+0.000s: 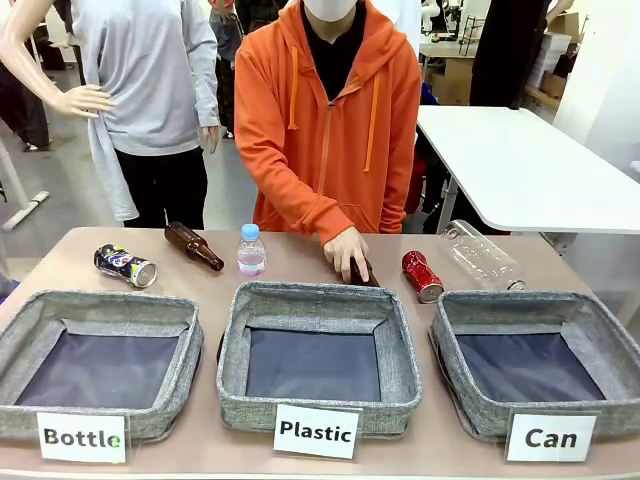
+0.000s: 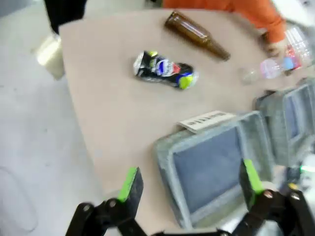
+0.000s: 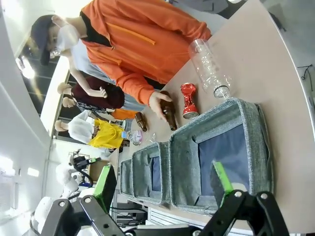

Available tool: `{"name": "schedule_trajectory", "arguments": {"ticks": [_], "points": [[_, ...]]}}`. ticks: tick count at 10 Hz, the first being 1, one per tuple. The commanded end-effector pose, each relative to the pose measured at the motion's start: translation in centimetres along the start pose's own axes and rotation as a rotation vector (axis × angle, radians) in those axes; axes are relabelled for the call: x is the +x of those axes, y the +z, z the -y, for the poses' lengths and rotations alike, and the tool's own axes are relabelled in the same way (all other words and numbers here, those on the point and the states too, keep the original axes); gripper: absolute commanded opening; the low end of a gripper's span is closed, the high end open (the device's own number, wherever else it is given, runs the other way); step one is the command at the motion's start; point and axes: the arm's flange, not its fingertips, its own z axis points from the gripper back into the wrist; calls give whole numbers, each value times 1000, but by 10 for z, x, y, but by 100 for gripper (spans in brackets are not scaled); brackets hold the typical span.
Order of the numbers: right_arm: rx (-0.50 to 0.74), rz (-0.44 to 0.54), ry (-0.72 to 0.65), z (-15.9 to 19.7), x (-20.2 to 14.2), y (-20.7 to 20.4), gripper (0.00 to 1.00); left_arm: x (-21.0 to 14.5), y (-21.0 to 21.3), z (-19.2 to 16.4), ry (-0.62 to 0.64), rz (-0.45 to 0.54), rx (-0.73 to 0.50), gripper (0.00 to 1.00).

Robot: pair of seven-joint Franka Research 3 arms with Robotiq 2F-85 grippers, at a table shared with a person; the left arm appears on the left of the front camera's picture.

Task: Sort the can waste into the basket.
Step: Pick up the can waste from the table and place it in the right Fabric basket.

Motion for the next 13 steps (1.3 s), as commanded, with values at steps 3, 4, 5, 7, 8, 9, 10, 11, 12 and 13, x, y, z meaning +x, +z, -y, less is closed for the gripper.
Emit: {"name": "schedule_trajectory", "arguments": {"ticks": [3,4,5,7,8,9,10,11,12,13], "points": [[19,12,28,0,3,1,100,43,-38,40,-67,46,239,100],[19,12,28,0,3,1,100,39,-50,15,-87,-39,187,100],[19,12,28,0,3,1,100,53,-57,29,-102,2,231,100],[19,12,28,0,3,1,100,67,-116,52,-171,-64,199,100],[19,12,28,0,3,1,100,75,-120,45,-206,-137,150,100],[19,12,28,0,3,1,100,63,-60,8,-127,-50,229,100],[19,12,28,0,3,1,100,22,24,-51,2,45,281,100],[19,12,28,0,3,1,100,-38,87,-105,-10,26,220,100],[19,12,28,0,3,1,100,-107,122,-136,3,72,115,100],[19,12,28,0,3,1,100,-156,136,-140,8,194,27,100]]}}
